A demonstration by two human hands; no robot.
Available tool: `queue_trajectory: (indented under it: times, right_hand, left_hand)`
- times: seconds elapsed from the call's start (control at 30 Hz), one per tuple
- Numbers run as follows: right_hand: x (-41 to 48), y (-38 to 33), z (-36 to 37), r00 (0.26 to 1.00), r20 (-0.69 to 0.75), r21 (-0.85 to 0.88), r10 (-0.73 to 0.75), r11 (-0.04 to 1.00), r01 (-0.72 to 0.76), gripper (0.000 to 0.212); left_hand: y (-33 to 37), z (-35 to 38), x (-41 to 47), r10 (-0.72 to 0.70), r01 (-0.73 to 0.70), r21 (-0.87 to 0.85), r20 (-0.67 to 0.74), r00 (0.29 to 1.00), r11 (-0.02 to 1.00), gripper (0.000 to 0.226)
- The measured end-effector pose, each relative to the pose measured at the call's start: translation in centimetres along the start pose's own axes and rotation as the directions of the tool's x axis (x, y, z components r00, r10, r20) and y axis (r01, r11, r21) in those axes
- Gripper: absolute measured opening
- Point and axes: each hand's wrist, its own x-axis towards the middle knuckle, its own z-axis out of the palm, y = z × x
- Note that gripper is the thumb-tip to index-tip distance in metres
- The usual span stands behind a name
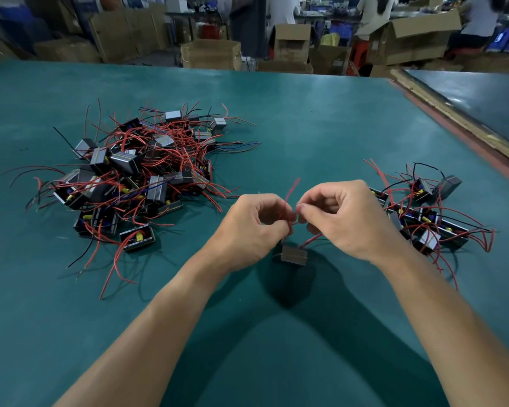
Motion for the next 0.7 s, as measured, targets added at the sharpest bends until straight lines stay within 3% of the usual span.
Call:
queue_trajectory:
  times: [0.17, 0.33, 0.43, 0.7]
  right_hand:
    - [0.2, 0.2, 0.0, 0.997, 0.073, 0.046, 0.040, 0.998, -0.043, 0.028]
    - [0.1, 0.1, -0.4, 0.984, 0.160, 0.029, 0.072, 0.997, -0.077, 0.019]
    - [0.1, -0.1, -0.8, 0.978, 0.190, 0.035, 0.084, 0.995, -0.092, 0.019]
    - [0.6, 0.2, -2.5, 0.983, -0.039, 0.169, 0.182, 0.970, -0.173, 0.025]
  left_hand:
    - [0.0, 0.0, 0.0, 0.045, -0.045, -0.022, -0.002, 0.999, 0.999, 0.004]
    - [-0.1, -0.2, 0.1, 0.038, -0.038, -0.010, 0.023, 0.999, 0.999, 0.018]
    - [0.0, -0.2, 0.1, 0.034, -0.034, 0.000, 0.034, 0.999, 0.999, 0.014]
    - [0.2, -0.4, 0.2, -0.030, 0.031, -0.082, 0.015, 0.999, 0.996, 0.015]
